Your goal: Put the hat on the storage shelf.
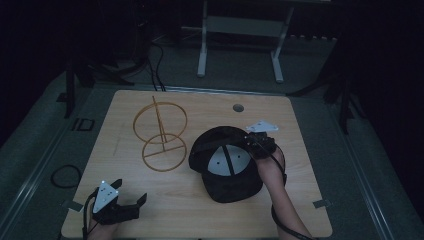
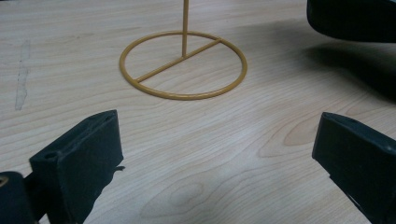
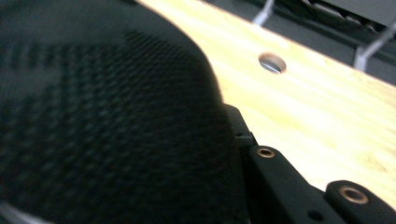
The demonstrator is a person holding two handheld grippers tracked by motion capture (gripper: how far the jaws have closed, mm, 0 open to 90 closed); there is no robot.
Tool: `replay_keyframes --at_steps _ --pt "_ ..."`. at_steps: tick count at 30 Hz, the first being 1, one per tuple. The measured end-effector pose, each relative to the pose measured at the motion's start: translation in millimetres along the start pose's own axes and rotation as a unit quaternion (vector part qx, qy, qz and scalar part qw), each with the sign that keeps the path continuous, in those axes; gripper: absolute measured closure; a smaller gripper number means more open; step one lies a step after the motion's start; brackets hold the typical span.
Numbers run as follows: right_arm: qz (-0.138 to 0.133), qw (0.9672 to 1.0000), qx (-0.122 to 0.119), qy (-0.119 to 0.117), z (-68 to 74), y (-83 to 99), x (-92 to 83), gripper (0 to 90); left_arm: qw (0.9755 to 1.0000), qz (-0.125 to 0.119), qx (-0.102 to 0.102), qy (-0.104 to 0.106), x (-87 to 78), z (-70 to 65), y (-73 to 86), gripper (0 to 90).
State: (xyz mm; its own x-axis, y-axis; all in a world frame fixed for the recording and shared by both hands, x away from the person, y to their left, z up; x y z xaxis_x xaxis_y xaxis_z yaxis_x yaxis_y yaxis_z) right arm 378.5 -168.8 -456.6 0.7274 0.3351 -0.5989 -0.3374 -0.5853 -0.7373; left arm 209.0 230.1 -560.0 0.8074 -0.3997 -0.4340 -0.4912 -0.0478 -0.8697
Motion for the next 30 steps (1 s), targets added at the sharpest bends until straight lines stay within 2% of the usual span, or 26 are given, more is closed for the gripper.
replay_keyframes --at_steps 1,4,7,8,9,11,12,14,16,17,19,20,21,23,24,26,27,30 --pt "-0.009 0.9999 0.004 -0.004 -0.3 -3.4 -3.7 89.7 1.0000 -0.002 0.003 0.001 -0.2 -1.0 -0.2 2.3" --pt "-0.021 0.9997 -0.009 0.006 0.3 -10.9 -11.3 89.7 1.0000 -0.004 0.003 0.005 -0.7 -2.7 -0.5 2.3" --pt "-0.050 0.9987 -0.005 0.004 -1.5 -25.4 -27.5 89.8 0.9998 -0.010 0.001 0.016 -3.0 -7.8 -1.1 2.3" --pt "-0.056 0.9984 -0.004 0.007 -2.0 -29.7 -32.2 89.8 0.9996 -0.013 0.006 0.023 -3.9 -14.9 -1.6 2.3" --pt "-0.056 0.9984 -0.004 0.007 -2.0 -29.7 -32.2 89.8 0.9996 -0.013 0.006 0.023 -3.9 -14.9 -1.6 2.3" --pt "-0.066 0.9977 -0.007 0.010 -3.3 -35.3 -37.9 89.8 0.9992 -0.015 0.010 0.034 -4.0 -23.9 -2.2 2.3" --pt "-0.073 0.9971 -0.010 0.020 -5.3 -42.3 -44.7 89.8 0.9990 -0.016 0.012 0.039 -3.7 -28.0 -2.5 2.3" --pt "-0.075 0.9968 -0.012 0.022 -6.2 -44.6 -47.1 89.8 0.9985 -0.015 0.013 0.050 -2.1 -35.7 -3.2 2.3" --pt "-0.091 0.9954 -0.011 0.029 -10.4 -53.9 -57.4 89.8 0.9981 -0.014 0.013 0.058 0.3 -41.7 -4.4 2.3" --pt "-0.091 0.9954 -0.011 0.029 -10.4 -53.9 -57.4 89.8 0.9977 -0.014 0.011 0.066 2.1 -45.3 -6.0 2.3" --pt "-0.108 0.9935 -0.008 0.035 -15.1 -64.2 -70.1 89.7 0.9962 -0.013 0.002 0.086 5.8 -52.8 -11.4 2.3" --pt "-0.108 0.9935 -0.008 0.035 -15.1 -64.2 -70.1 89.7 0.9962 -0.013 0.002 0.086 5.8 -52.8 -11.4 2.3" --pt "-0.120 0.9922 -0.007 0.036 -16.9 -70.2 -77.4 89.7 0.9958 -0.017 0.008 0.090 7.6 -58.9 -16.4 2.3" --pt "-0.125 0.9915 -0.006 0.037 -17.2 -72.3 -80.0 89.7 0.9958 -0.017 0.008 0.090 7.6 -58.9 -16.4 2.7" --pt "-0.133 0.9904 -0.011 0.038 -17.2 -77.8 -86.7 89.7 0.9950 -0.022 0.014 0.097 9.3 -66.4 -21.9 5.3" --pt "-0.137 0.9896 -0.015 0.041 -16.3 -81.3 -91.3 89.7 0.9931 -0.027 0.028 0.110 12.9 -78.5 -29.5 5.3" --pt "-0.139 0.9894 -0.015 0.040 -15.8 -82.4 -93.2 89.7 0.9931 -0.027 0.028 0.110 12.9 -78.5 -29.5 5.3" --pt "-0.141 0.9890 -0.018 0.041 -14.7 -83.6 -95.8 89.7 0.9918 -0.033 0.040 0.117 18.5 -90.4 -38.1 5.3"
Point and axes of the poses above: each handheld gripper's, and its own axes: x roughly forward along the jaws, y roughly out of its underside, z roughly to its left, the point moved 2 cm from there along x, roughly forward along the jaws, and after that the axes turned 12 degrees about -x, right-handed, at the moved point
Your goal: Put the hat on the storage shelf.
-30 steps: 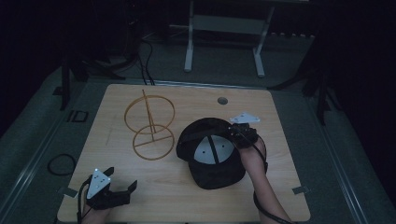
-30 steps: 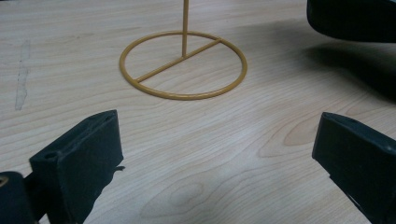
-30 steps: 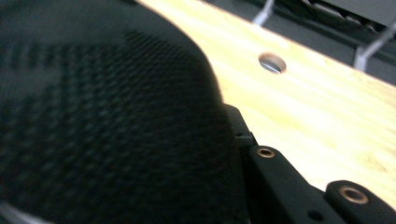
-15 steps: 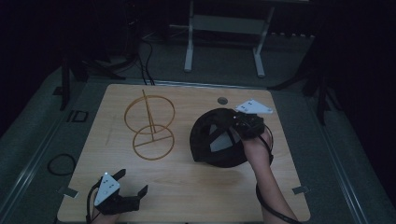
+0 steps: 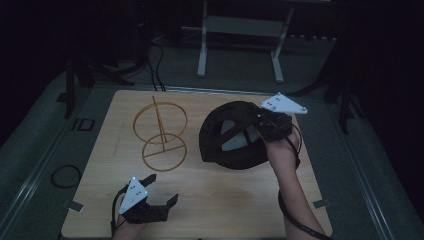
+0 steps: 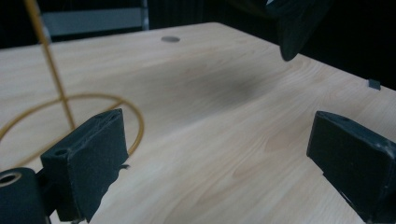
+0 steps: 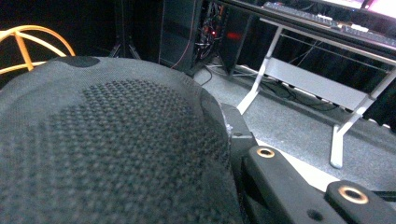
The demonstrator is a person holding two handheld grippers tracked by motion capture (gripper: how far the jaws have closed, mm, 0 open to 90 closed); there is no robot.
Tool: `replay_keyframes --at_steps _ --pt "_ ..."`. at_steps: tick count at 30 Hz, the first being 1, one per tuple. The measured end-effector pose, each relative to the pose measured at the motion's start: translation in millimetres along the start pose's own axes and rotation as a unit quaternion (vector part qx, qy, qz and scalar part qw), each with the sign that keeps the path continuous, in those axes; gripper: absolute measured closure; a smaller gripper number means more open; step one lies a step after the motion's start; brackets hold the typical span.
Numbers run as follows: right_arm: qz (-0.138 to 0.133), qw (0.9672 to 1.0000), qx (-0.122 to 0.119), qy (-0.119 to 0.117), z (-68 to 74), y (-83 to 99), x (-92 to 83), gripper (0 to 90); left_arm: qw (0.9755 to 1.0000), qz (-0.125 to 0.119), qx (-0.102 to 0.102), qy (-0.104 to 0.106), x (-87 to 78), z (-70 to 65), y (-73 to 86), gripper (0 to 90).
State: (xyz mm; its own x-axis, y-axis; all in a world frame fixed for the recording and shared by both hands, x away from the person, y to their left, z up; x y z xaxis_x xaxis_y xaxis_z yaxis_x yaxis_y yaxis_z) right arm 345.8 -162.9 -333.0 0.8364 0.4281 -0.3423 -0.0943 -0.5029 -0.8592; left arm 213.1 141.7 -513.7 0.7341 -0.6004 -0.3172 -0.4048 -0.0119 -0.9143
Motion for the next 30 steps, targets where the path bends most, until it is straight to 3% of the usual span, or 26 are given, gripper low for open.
replay_keyframes --at_steps 4,10,16,23,25,30 --pt "-0.005 1.0000 0.002 -0.003 1.0 -0.6 -2.8 89.7 0.9998 -0.003 0.007 0.017 13.7 -11.0 -14.2 5.2" --pt "-0.013 0.9998 0.005 -0.012 3.7 0.6 -5.9 89.6 0.9996 -0.016 0.013 0.019 35.3 -27.9 -37.1 5.3" --pt "-0.020 0.9996 0.008 -0.017 4.5 2.1 -8.3 89.7 0.9989 -0.017 0.031 0.029 59.7 -40.7 -54.0 5.3" --pt "-0.025 0.9994 0.006 -0.021 5.7 2.2 -12.5 89.6 0.9983 -0.039 0.041 0.013 82.9 -48.0 -80.8 7.7" --pt "-0.028 0.9994 0.004 -0.022 4.8 2.3 -14.7 89.6 0.9982 -0.048 0.035 0.011 87.2 -48.4 -87.5 8.9" --pt "-0.032 0.9993 0.001 -0.021 3.8 4.0 -20.2 89.7 0.9978 -0.054 0.039 0.003 94.5 -48.5 -97.9 18.7"
Point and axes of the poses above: each handheld gripper's, and its own axes: x roughly forward along the jaws, y roughly out of its underside, z roughly to its left, the point moved 2 cm from there along x, roughly forward along the jaws, and after that the axes turned 12 degrees about -x, right-handed, at the moved point
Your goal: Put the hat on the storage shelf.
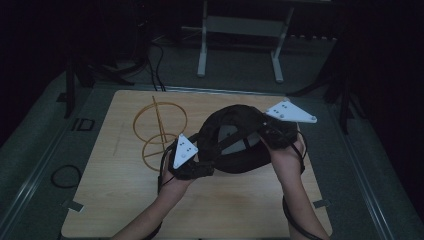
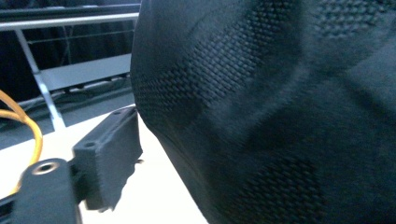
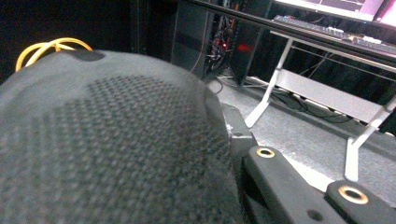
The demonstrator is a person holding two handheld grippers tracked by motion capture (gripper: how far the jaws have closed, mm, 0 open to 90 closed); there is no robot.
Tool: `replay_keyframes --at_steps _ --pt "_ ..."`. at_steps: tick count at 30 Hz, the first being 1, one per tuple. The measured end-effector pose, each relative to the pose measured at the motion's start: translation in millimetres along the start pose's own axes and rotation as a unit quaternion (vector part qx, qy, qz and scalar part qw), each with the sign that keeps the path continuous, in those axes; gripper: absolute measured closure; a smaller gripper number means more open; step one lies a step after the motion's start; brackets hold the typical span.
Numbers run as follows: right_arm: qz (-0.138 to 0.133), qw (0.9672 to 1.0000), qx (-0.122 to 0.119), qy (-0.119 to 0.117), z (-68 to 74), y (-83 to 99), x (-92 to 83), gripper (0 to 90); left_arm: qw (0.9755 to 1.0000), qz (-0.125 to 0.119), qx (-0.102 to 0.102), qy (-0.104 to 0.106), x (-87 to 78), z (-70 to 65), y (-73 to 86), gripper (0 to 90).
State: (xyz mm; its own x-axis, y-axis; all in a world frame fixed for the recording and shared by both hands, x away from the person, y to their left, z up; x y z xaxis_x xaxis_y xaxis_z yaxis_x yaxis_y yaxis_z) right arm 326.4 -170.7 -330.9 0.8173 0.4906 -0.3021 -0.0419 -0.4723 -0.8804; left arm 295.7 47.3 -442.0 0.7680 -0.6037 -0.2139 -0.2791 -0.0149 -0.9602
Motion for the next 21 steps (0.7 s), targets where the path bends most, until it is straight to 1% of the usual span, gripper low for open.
replay_keyframes --at_steps 2,3,4,6,7,9,12,13,14,15,16,17,20,21 --pt "-0.002 1.0000 0.003 -0.001 -0.6 1.2 -1.6 89.7 1.0000 0.002 0.007 -0.007 2.6 0.0 -2.1 24.2" --pt "-0.001 1.0000 0.004 -0.001 -0.3 1.7 -2.3 89.6 0.9999 0.000 0.009 -0.008 3.4 0.4 -2.9 28.6" --pt "-0.001 1.0000 0.002 -0.001 -0.1 2.3 -2.8 89.6 0.9999 -0.003 0.007 -0.010 4.0 0.6 -3.5 35.1" --pt "-0.001 1.0000 0.000 -0.001 1.2 3.7 -3.2 89.6 0.9997 -0.012 0.010 -0.018 4.6 0.8 -4.3 44.1" --pt "-0.001 1.0000 -0.001 -0.004 2.1 4.5 -3.1 89.6 0.9996 -0.016 0.011 -0.022 4.2 1.0 -4.9 50.8" --pt "0.002 1.0000 -0.005 -0.004 3.9 6.4 -2.7 89.6 0.9993 -0.020 0.006 -0.031 4.2 1.6 -6.7 61.3" --pt "0.004 1.0000 -0.001 -0.006 5.9 10.1 -2.3 89.6 0.9988 -0.019 0.000 -0.045 4.6 3.0 -8.6 75.7" --pt "0.005 1.0000 -0.001 -0.005 6.5 11.6 -1.8 89.6 0.9987 -0.020 0.002 -0.048 4.5 3.1 -9.0 81.0" --pt "0.007 1.0000 -0.002 -0.006 7.2 13.3 -1.2 89.6 0.9987 -0.020 0.000 -0.047 4.1 3.3 -9.5 85.3" --pt "0.009 0.9999 0.000 -0.007 8.4 15.2 -0.5 89.5 0.9988 -0.017 -0.001 -0.047 3.9 3.2 -9.9 88.0" --pt "0.009 0.9999 0.001 -0.010 9.2 17.5 0.2 89.5 0.9988 -0.015 0.001 -0.047 4.0 2.7 -10.0 88.8" --pt "0.009 0.9999 0.004 -0.012 9.6 19.9 0.5 89.5 0.9989 -0.014 0.002 -0.044 3.9 2.4 -10.1 89.0" --pt "0.006 0.9998 0.014 -0.014 10.8 27.7 0.2 89.3 0.9989 -0.010 0.012 -0.045 3.7 1.4 -10.4 89.5" --pt "0.006 0.9997 0.015 -0.016 11.3 30.5 -0.4 89.2 0.9988 -0.008 0.012 -0.046 3.4 1.2 -10.7 89.5"
Point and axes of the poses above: each handheld gripper's, and its own axes: x roughly forward along the jaws, y roughly out of its underside, z roughly to its left, the point moved 2 cm from there along x, roughly forward along the jaws, and after that the axes turned 12 degrees about -x, right-handed, at the moved point
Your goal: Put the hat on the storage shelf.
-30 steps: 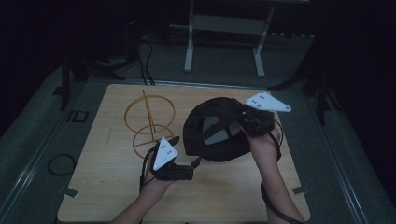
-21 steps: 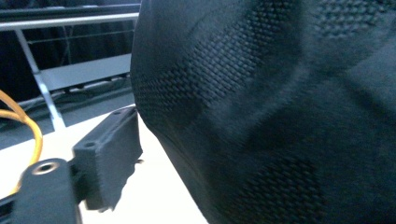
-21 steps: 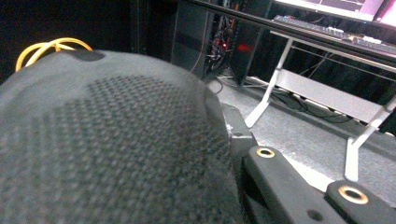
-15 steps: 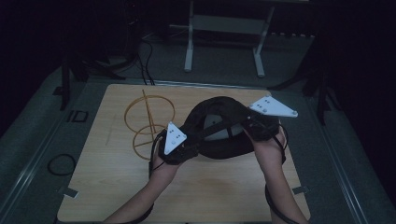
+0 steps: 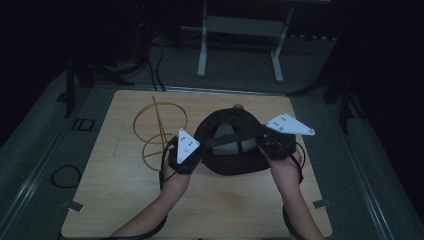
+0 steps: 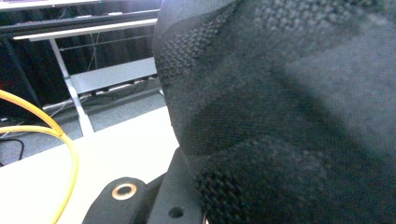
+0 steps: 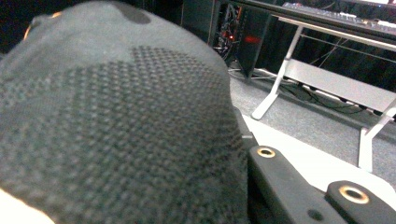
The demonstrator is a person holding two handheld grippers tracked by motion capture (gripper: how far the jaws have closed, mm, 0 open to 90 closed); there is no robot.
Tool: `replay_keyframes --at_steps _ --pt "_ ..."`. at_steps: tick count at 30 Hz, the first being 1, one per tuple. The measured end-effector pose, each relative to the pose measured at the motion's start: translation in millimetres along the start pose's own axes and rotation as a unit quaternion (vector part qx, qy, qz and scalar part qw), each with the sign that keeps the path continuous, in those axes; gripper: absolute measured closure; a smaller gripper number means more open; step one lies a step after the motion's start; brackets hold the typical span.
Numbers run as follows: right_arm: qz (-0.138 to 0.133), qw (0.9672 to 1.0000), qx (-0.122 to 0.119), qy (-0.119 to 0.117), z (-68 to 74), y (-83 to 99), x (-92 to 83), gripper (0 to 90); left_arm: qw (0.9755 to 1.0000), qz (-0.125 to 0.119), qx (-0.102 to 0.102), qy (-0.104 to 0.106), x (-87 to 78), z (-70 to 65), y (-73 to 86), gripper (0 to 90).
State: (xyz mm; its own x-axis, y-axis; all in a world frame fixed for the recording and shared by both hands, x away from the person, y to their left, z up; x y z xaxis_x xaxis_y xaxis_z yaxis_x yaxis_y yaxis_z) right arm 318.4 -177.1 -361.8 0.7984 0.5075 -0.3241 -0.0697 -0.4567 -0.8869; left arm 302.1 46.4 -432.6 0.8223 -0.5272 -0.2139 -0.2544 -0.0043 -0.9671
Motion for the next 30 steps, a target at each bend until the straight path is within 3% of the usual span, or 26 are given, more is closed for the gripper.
replay_keyframes --at_steps 6,9,16,21,27,30 --pt "0.000 1.0000 0.007 0.000 3.1 16.2 -7.1 84.5 0.9999 0.002 0.008 0.011 -1.1 -2.7 -4.4 89.9" --pt "-0.005 0.9999 0.011 -0.002 5.4 22.5 -9.8 71.8 0.9998 -0.003 0.012 0.015 -0.4 -4.1 -7.8 89.9" --pt "-0.009 0.9999 0.005 -0.004 12.8 36.4 -14.9 53.8 0.9996 -0.008 0.024 0.011 -0.8 -8.0 -21.3 90.0" --pt "-0.006 0.9997 -0.005 -0.023 17.6 45.3 -24.2 49.2 0.9996 -0.022 0.016 0.011 -3.8 -5.7 -27.8 90.0" --pt "-0.005 0.9985 -0.001 -0.055 21.5 62.7 -40.6 39.2 0.9988 -0.027 0.039 0.006 -9.1 -6.6 -28.6 90.0" --pt "0.003 0.9961 -0.005 -0.088 24.8 73.3 -51.0 35.7 0.9988 -0.029 0.038 0.011 -11.2 -5.9 -29.3 90.0"
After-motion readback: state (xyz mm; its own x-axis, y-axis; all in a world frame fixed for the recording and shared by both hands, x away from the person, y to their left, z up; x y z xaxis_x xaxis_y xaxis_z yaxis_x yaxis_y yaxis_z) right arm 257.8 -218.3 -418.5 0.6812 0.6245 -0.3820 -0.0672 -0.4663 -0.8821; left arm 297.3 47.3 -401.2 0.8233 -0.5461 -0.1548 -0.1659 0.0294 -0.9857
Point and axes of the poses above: each handheld gripper's, and its own axes: x roughly forward along the jaws, y roughly out of its underside, z roughly to its left, the point moved 2 cm from there along x, roughly forward along the jaws, and after that the axes turned 12 degrees about -x, right-handed, at the moved point
